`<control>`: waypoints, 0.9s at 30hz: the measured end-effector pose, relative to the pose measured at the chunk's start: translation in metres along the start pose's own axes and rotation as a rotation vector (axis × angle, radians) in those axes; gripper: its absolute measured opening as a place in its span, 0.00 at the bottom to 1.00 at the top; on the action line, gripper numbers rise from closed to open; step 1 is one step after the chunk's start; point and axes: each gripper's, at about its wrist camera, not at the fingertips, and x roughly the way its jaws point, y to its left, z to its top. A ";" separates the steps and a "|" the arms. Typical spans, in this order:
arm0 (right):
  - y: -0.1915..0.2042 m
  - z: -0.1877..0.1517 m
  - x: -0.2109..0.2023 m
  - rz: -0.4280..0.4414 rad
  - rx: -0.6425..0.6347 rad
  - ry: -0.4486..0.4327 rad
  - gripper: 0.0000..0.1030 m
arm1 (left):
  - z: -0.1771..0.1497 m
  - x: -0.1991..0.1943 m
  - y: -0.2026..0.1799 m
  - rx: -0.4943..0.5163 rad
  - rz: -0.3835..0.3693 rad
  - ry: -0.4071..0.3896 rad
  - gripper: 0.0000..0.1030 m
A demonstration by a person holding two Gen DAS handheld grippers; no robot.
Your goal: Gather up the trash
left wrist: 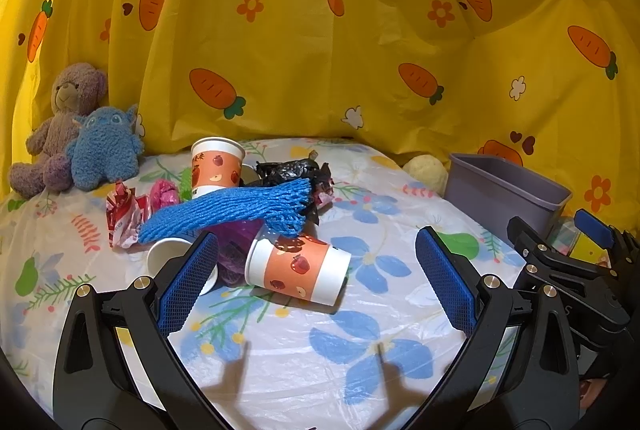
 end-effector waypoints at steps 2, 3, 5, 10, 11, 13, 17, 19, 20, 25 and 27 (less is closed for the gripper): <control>0.001 0.000 0.000 -0.001 0.000 -0.001 0.95 | 0.000 0.000 0.000 0.000 0.000 -0.001 0.95; 0.000 0.001 0.000 -0.001 0.000 -0.003 0.95 | 0.000 0.000 0.000 0.001 0.000 -0.001 0.95; 0.000 0.002 -0.001 0.000 0.000 -0.003 0.95 | 0.000 0.000 0.000 0.001 0.002 -0.001 0.95; 0.001 0.002 -0.001 0.000 0.000 -0.003 0.95 | 0.001 0.000 0.000 -0.001 0.000 -0.002 0.95; 0.001 0.002 -0.001 -0.001 0.000 -0.004 0.95 | 0.001 0.000 0.000 -0.001 0.001 -0.001 0.95; 0.002 0.002 -0.001 0.000 -0.001 -0.004 0.95 | 0.002 0.000 0.000 -0.001 -0.001 -0.001 0.95; 0.002 0.002 -0.001 -0.001 0.000 -0.004 0.95 | 0.004 -0.001 -0.001 0.001 -0.002 -0.003 0.95; 0.002 0.003 -0.001 -0.001 0.000 -0.004 0.95 | 0.003 -0.001 -0.001 -0.001 -0.001 -0.003 0.95; 0.002 0.002 -0.001 -0.001 0.000 -0.005 0.95 | 0.004 -0.001 -0.001 -0.002 -0.001 -0.003 0.95; 0.002 0.006 -0.001 -0.001 0.000 -0.006 0.95 | 0.003 -0.001 0.000 -0.001 -0.003 -0.004 0.95; 0.002 0.005 -0.001 -0.001 0.000 -0.006 0.95 | 0.003 -0.001 -0.001 -0.001 -0.003 -0.006 0.95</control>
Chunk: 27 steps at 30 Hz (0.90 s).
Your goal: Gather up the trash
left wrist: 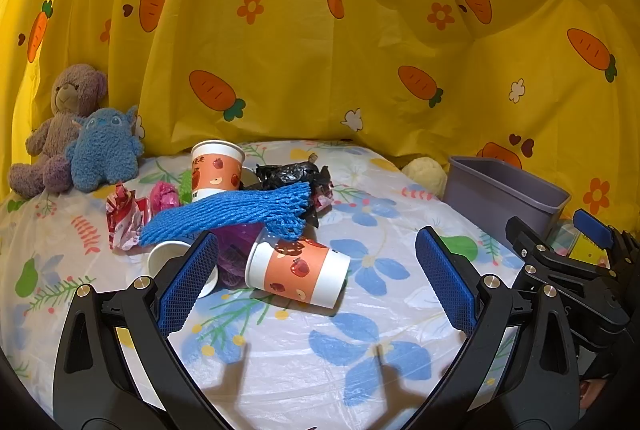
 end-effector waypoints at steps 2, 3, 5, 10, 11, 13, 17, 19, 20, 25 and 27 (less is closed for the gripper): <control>0.000 0.000 0.000 -0.001 0.000 0.000 0.95 | 0.000 0.000 0.000 0.001 -0.002 0.000 0.95; 0.000 -0.001 0.000 0.000 0.000 -0.001 0.95 | -0.001 0.000 0.000 0.001 -0.001 -0.001 0.95; 0.000 -0.001 0.000 -0.001 0.000 -0.001 0.95 | -0.001 -0.001 0.001 0.001 -0.002 -0.001 0.95; -0.002 -0.002 0.000 -0.001 0.000 0.000 0.95 | -0.001 0.000 0.000 0.001 -0.002 0.000 0.95; 0.000 0.000 0.000 -0.002 -0.001 0.000 0.95 | -0.001 0.000 0.000 0.001 -0.002 -0.001 0.95; 0.000 0.000 0.000 -0.002 0.000 0.000 0.95 | 0.000 0.000 -0.001 0.001 -0.003 -0.001 0.95; 0.000 0.000 0.000 -0.003 -0.001 0.000 0.95 | 0.000 0.000 -0.002 0.002 -0.004 -0.001 0.95; -0.001 0.001 0.000 -0.001 0.001 0.002 0.95 | 0.000 0.000 -0.002 0.002 -0.003 -0.001 0.95; -0.001 0.002 0.000 -0.002 0.000 0.002 0.95 | 0.000 0.000 -0.002 0.002 -0.004 -0.001 0.95; -0.002 0.001 0.000 -0.005 0.003 0.003 0.95 | 0.002 0.001 -0.005 0.007 -0.007 -0.001 0.95; -0.003 0.000 0.001 -0.006 0.004 0.003 0.95 | 0.002 0.002 -0.005 0.007 -0.007 -0.002 0.95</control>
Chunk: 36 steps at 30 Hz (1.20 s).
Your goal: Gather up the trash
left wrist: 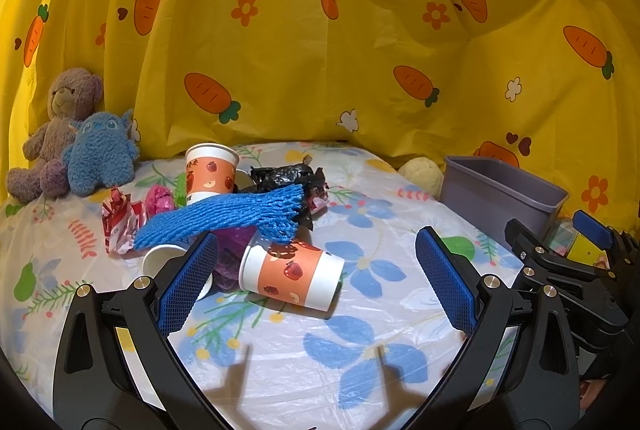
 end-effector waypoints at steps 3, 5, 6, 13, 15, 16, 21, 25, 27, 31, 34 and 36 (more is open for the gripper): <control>-0.002 -0.001 0.001 -0.002 0.003 0.001 0.95 | 0.001 0.000 -0.001 -0.002 -0.002 -0.001 0.95; -0.002 -0.001 0.000 -0.005 0.001 -0.004 0.95 | 0.002 0.001 0.000 -0.005 -0.004 -0.005 0.95; -0.002 -0.001 0.000 -0.006 0.001 -0.004 0.95 | 0.003 0.001 -0.001 -0.006 -0.005 -0.006 0.95; -0.007 -0.002 0.001 -0.012 0.009 -0.001 0.95 | 0.002 0.003 -0.005 -0.001 -0.013 0.000 0.95; -0.007 -0.002 0.001 -0.012 0.010 -0.002 0.95 | 0.002 0.004 -0.005 0.001 -0.012 0.000 0.95; -0.007 -0.002 0.001 -0.012 0.010 -0.002 0.95 | 0.002 0.004 -0.005 0.001 -0.014 -0.001 0.95; -0.007 -0.002 0.001 -0.013 0.010 -0.001 0.95 | 0.001 0.004 -0.007 0.007 -0.013 -0.005 0.95; -0.007 -0.002 0.001 -0.012 0.009 -0.002 0.95 | 0.001 0.004 -0.008 0.005 -0.017 -0.006 0.95; -0.007 -0.002 0.001 -0.013 0.009 -0.001 0.95 | 0.001 0.004 -0.008 0.006 -0.016 -0.008 0.95; -0.008 -0.002 0.000 -0.011 0.011 -0.002 0.95 | 0.001 0.002 -0.010 0.014 -0.016 -0.014 0.95; -0.009 -0.002 0.000 -0.011 0.012 -0.003 0.95 | 0.000 0.002 -0.011 0.016 -0.015 -0.015 0.95; -0.008 -0.002 0.000 -0.012 0.011 -0.003 0.95 | 0.000 0.002 -0.012 0.019 -0.015 -0.017 0.95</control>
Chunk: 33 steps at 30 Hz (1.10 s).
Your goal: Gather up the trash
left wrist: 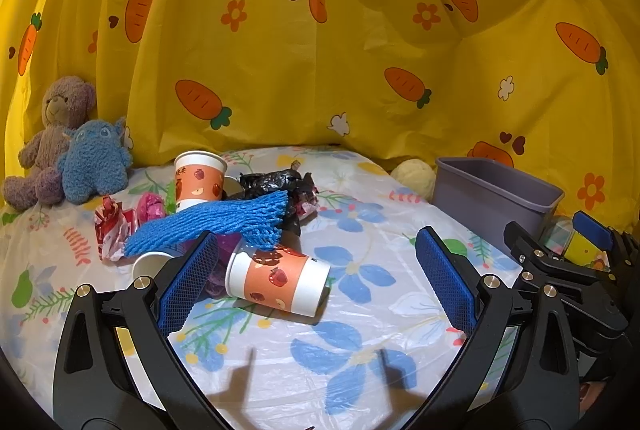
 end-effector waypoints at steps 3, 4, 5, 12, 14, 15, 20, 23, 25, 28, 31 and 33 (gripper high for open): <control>0.000 0.000 0.000 0.000 0.000 -0.001 0.95 | 0.000 0.000 -0.001 0.002 0.000 0.001 0.95; 0.000 0.000 0.000 0.001 0.000 -0.001 0.95 | 0.000 0.000 -0.001 0.001 0.001 0.003 0.95; 0.000 0.000 0.000 0.001 0.000 -0.001 0.95 | 0.000 0.000 -0.001 0.001 0.000 0.005 0.95; -0.001 -0.001 0.001 0.002 0.006 -0.001 0.95 | -0.002 0.001 -0.005 0.030 -0.003 -0.013 0.95; -0.001 -0.002 0.001 0.002 0.004 0.001 0.95 | -0.002 0.000 -0.005 0.028 -0.012 -0.026 0.95; 0.000 -0.002 0.002 0.002 0.003 0.001 0.95 | -0.002 0.000 -0.005 0.026 -0.016 -0.029 0.95; 0.001 -0.003 0.004 0.015 0.006 -0.001 0.95 | -0.005 0.004 0.003 -0.010 -0.039 -0.026 0.94; 0.004 -0.004 0.007 0.042 0.000 -0.001 0.95 | -0.005 0.004 0.010 -0.024 -0.019 -0.028 0.94; 0.008 -0.005 0.008 0.075 -0.002 0.004 0.95 | -0.005 0.003 0.016 -0.024 0.010 -0.031 0.94; 0.017 -0.008 0.010 0.138 -0.008 0.010 0.95 | -0.006 0.002 0.030 -0.032 0.051 -0.031 0.90; 0.033 -0.012 0.014 0.211 -0.029 0.027 0.95 | -0.010 0.001 0.048 -0.042 0.096 -0.021 0.85; 0.046 -0.015 0.018 0.270 -0.042 0.047 0.91 | -0.013 -0.001 0.060 -0.054 0.130 -0.022 0.84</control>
